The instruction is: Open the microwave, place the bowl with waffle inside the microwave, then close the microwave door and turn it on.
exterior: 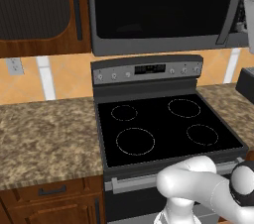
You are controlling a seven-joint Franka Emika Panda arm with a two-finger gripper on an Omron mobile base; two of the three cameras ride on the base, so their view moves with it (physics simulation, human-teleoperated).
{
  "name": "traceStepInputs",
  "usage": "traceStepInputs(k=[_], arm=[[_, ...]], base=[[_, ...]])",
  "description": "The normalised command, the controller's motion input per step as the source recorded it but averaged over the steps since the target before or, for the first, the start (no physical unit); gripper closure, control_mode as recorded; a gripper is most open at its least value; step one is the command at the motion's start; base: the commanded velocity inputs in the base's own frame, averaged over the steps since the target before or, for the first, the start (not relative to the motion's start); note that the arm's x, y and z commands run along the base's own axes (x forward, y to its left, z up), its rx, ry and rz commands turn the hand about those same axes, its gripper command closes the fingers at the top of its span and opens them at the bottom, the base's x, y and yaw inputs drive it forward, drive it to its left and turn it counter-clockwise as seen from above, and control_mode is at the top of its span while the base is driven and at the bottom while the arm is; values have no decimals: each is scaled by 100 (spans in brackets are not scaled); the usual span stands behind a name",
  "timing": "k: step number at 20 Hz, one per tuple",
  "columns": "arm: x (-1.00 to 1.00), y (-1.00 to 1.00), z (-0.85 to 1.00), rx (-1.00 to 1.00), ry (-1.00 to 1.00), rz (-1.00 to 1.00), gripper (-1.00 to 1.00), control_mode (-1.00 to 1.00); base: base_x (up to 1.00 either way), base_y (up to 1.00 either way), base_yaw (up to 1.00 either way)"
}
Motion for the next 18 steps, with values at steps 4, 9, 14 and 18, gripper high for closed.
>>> traceStepInputs(k=[4,9,14,18], arm=[[13,-66,-37,0,-2,0,100,-100],[24,-26,-31,7,-12,0,100,-100],[24,-25,-6,12,-12,0,100,-100],[37,-34,-19,4,-7,-1,100,-100]], base=[[0,0,0],[0,0,0],[0,0,0],[0,0,0]])
